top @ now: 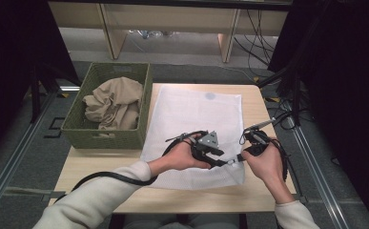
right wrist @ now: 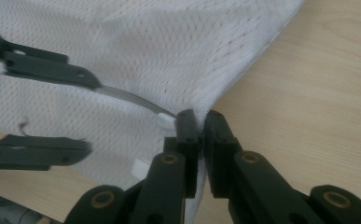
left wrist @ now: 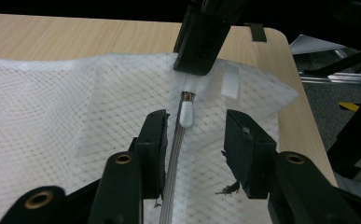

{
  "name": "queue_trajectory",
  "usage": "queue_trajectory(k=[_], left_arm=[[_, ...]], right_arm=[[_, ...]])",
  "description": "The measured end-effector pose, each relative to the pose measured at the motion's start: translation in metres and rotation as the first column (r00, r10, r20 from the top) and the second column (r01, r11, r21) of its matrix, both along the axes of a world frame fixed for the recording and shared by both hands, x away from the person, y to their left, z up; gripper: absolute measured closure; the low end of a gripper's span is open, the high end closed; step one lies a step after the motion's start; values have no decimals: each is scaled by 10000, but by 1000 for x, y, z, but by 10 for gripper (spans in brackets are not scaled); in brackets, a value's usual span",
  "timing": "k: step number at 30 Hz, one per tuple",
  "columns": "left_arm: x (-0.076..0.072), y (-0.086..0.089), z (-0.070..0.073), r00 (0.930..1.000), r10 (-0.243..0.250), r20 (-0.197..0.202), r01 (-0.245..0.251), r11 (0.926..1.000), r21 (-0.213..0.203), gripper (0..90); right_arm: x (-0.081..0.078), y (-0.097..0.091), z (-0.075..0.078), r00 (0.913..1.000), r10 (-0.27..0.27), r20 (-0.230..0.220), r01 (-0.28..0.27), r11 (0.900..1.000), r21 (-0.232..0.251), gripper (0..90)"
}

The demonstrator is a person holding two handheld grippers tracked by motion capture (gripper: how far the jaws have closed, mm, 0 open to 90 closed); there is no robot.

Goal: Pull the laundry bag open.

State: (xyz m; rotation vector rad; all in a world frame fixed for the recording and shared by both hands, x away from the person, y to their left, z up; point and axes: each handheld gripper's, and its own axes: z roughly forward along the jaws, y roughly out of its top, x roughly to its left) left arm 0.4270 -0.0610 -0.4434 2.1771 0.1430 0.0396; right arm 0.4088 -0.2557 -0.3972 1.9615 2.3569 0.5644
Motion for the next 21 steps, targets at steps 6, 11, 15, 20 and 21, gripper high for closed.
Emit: queue_trajectory(k=[6,11,15,20,21], left_arm=[[4,-15,-5,9999,-52,103,52,10000,12,623],[4,-20,-14,9999,-76,-136,80,9994,326,622],[6,-22,-22,9989,36,-459,-19,9993,382,625],[5,-23,-24,9981,-2,-609,30,9990,455,630],[5,-23,-25,9980,-10,-624,40,9988,480,631]], right_arm=[[0,0,2,9997,196,152,-196,9998,-26,865],[-1,-2,1,9983,417,416,-416,9991,-34,864],[-2,0,4,9992,269,295,-270,9996,29,864],[-2,0,3,9992,258,303,-259,9997,12,864],[-1,1,3,9992,289,288,-290,9996,7,864]])
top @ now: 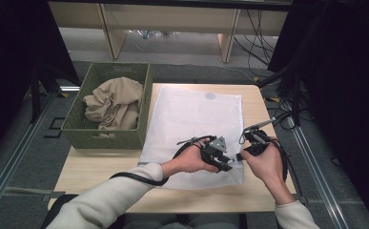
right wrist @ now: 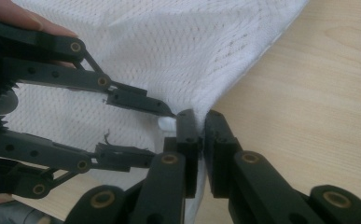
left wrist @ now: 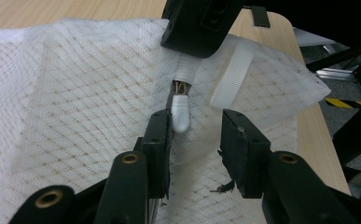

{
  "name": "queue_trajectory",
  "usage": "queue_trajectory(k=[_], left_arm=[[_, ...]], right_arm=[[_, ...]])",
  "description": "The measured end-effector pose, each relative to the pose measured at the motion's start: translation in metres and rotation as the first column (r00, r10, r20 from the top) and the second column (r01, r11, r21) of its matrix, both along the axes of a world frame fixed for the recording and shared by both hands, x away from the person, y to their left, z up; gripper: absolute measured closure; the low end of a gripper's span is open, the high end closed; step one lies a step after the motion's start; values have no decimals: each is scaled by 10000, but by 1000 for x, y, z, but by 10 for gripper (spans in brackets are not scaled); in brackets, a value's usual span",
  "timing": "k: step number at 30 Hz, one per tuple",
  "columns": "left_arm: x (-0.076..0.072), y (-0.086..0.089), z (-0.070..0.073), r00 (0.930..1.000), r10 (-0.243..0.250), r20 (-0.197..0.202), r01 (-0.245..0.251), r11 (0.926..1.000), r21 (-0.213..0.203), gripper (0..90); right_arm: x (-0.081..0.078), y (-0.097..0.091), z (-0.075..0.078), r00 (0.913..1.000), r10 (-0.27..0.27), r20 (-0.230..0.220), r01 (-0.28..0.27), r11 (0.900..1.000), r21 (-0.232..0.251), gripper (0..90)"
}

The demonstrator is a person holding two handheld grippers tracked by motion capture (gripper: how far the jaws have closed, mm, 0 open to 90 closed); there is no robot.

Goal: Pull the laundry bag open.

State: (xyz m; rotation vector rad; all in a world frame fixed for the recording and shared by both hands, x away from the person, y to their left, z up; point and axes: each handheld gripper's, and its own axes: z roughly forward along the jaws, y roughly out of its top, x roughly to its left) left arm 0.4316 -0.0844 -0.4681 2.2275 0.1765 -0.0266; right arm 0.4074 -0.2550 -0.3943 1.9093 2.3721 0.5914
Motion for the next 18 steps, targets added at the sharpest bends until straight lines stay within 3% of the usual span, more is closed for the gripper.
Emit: queue_trajectory(k=[8,11,13,18], left_arm=[[-1,-2,0,9988,-1,-498,-14,9995,-312,653],[-2,-3,2,9992,-143,-371,129,9993,-356,669],[-2,-4,1,9981,121,-605,-144,9992,-379,679],[3,-5,0,9965,216,-811,-254,9986,-468,686]], right_arm=[[0,0,0,10000,33,73,-33,10000,5,864],[-1,0,0,10000,27,76,-27,10000,0,864],[-1,1,0,9999,4,106,-4,10000,-31,864],[-1,1,0,9999,-4,111,5,10000,-58,864]])
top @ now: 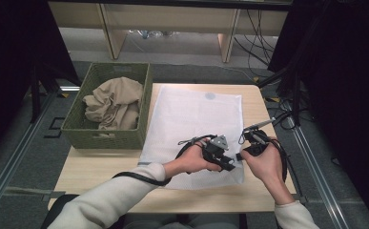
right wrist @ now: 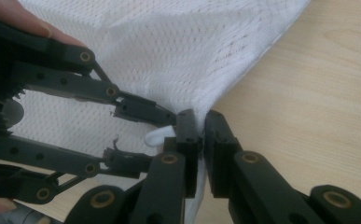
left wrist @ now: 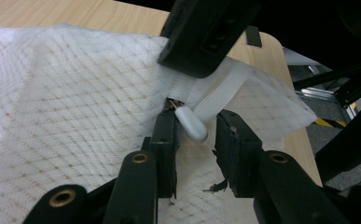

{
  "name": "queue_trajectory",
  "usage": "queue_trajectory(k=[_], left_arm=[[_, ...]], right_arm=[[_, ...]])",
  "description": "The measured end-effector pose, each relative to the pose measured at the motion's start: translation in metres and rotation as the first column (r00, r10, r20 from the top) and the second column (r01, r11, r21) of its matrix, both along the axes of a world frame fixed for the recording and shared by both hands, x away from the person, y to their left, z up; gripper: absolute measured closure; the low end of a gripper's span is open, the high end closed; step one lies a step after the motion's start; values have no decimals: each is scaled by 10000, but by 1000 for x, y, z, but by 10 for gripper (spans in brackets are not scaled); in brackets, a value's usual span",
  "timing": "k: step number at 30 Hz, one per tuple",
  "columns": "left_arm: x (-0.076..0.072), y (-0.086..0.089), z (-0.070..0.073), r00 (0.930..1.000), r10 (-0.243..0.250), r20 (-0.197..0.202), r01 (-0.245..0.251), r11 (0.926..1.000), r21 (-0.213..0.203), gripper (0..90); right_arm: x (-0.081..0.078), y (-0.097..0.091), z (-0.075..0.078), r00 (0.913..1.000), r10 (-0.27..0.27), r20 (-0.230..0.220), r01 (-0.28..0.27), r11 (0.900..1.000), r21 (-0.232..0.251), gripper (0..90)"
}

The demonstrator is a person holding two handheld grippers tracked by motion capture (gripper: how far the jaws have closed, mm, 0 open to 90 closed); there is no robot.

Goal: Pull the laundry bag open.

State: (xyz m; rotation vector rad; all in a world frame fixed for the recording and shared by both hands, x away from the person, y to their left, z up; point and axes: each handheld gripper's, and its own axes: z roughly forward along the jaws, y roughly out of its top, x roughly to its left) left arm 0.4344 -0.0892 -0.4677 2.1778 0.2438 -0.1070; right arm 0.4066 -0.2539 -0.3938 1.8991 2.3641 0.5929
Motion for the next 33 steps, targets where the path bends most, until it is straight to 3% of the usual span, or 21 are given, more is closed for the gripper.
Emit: queue_trajectory(k=[6,16,24,31,33], left_arm=[[2,1,0,9998,48,-172,-47,10000,32,725],[5,3,-1,9999,-102,84,99,9992,389,794],[7,2,0,9997,-72,212,63,9991,414,820],[6,1,0,10000,11,-30,-10,9993,384,822],[6,1,0,10000,50,73,-53,9989,460,831]], right_arm=[[0,0,-1,10000,15,-41,-15,10000,19,864],[0,2,-1,9999,90,-56,-90,10000,30,863],[0,2,-1,10000,84,-10,-84,10000,31,863],[0,2,-1,10000,-2,4,2,9999,103,864],[0,2,-1,10000,57,24,-57,9999,102,864]])
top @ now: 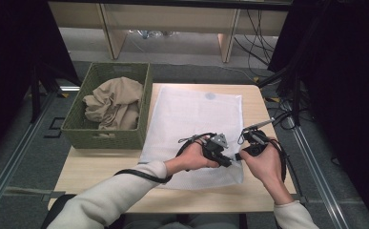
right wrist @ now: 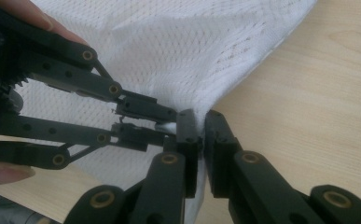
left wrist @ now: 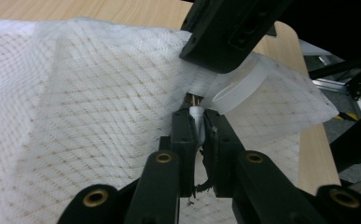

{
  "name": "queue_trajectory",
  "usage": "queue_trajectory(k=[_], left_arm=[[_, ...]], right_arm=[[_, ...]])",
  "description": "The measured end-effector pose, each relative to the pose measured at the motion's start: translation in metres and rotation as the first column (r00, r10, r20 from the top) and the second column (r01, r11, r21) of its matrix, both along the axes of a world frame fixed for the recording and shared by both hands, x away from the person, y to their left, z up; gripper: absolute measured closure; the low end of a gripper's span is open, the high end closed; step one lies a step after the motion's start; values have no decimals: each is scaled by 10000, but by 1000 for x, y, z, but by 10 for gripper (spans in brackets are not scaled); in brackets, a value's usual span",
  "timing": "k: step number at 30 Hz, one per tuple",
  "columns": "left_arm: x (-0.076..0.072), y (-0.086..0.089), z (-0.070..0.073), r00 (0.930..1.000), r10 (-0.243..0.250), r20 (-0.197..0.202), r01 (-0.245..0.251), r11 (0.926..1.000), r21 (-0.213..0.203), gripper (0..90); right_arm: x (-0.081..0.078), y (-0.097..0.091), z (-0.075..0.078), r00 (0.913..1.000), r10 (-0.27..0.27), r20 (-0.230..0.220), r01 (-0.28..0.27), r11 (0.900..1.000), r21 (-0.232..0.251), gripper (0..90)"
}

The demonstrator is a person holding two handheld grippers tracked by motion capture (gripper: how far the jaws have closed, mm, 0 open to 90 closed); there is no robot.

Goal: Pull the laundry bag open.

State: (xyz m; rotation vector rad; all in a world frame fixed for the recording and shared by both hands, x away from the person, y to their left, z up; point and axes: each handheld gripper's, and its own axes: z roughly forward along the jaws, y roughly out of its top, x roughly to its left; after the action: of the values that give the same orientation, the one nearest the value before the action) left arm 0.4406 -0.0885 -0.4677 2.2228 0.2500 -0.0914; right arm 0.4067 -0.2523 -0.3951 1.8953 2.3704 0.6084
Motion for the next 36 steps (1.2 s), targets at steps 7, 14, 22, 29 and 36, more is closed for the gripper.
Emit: queue_trajectory(k=[7,14,22,29,36], left_arm=[[0,-1,1,9998,94,-157,-91,9998,191,866],[-4,0,4,9993,273,-252,-263,9988,407,870],[-7,1,8,9990,453,-22,-450,9953,863,871],[-9,3,9,9990,449,-41,-443,9942,977,871],[-10,7,10,9989,478,-20,-473,9929,1095,870]], right_arm=[[0,1,0,10000,-46,21,46,10000,-18,864],[0,1,-1,10000,51,-1,-51,10000,-54,865],[2,-1,-3,9998,-15,-214,15,10000,-16,867],[2,-2,-5,9996,-51,-290,50,10000,-31,868],[2,-4,-6,9996,-81,-284,81,10000,-8,868]])
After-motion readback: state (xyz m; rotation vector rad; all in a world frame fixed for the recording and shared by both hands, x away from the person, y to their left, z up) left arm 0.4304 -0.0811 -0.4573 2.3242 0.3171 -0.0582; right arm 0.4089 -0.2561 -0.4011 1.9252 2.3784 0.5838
